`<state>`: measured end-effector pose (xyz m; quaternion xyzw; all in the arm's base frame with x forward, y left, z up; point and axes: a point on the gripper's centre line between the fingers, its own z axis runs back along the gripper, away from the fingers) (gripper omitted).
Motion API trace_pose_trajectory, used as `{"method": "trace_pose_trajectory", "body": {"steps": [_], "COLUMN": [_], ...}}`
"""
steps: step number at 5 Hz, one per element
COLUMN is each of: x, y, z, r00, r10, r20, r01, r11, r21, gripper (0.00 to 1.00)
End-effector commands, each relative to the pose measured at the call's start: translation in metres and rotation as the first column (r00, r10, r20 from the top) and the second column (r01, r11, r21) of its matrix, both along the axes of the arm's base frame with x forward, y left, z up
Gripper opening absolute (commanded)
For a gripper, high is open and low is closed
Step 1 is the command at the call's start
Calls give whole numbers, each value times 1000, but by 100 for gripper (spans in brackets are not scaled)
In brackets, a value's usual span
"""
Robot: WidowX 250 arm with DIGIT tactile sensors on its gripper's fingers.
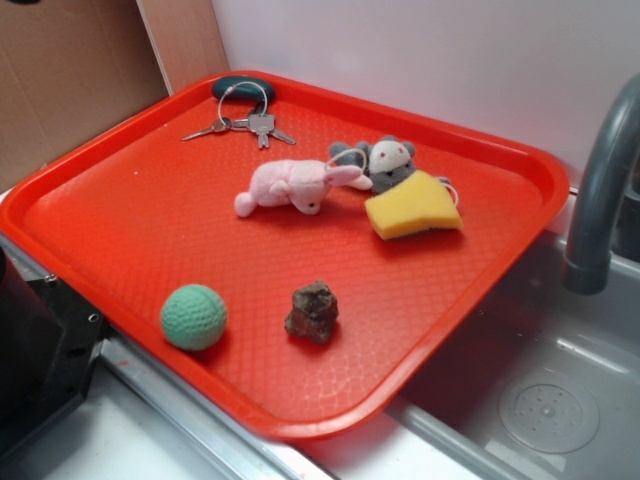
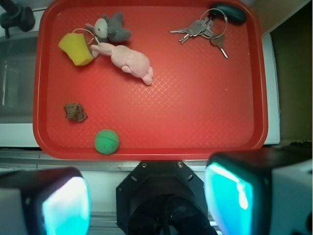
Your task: Grab the rock.
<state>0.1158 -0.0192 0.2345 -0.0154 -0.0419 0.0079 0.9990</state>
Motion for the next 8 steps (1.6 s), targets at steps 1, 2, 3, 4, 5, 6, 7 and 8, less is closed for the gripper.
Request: {"method": "trace_pose_trajectory", "body": {"steps": [1,2,3,4,5,6,7,8], "x": [0,44,43,47,47,47,47,41], "y": [0,-50,-83,-99,-99,-99,-99,-100], "z": [0,-50,-81,-106,-106,-106,-106,-144], "r00": [1000,969,870,729,729,729,729,713], "r10": [0,-247,-473,-672,-672,-672,-672,-698], "r20": [0,25,135,129,129,129,129,67], "r01": [0,247,485,684,684,684,684,701], "r11": [1000,969,872,725,725,725,725,711], "r21": [0,13,-64,-88,-88,-88,-88,-56], "gripper": [100,100,100,100,100,100,100,100]}}
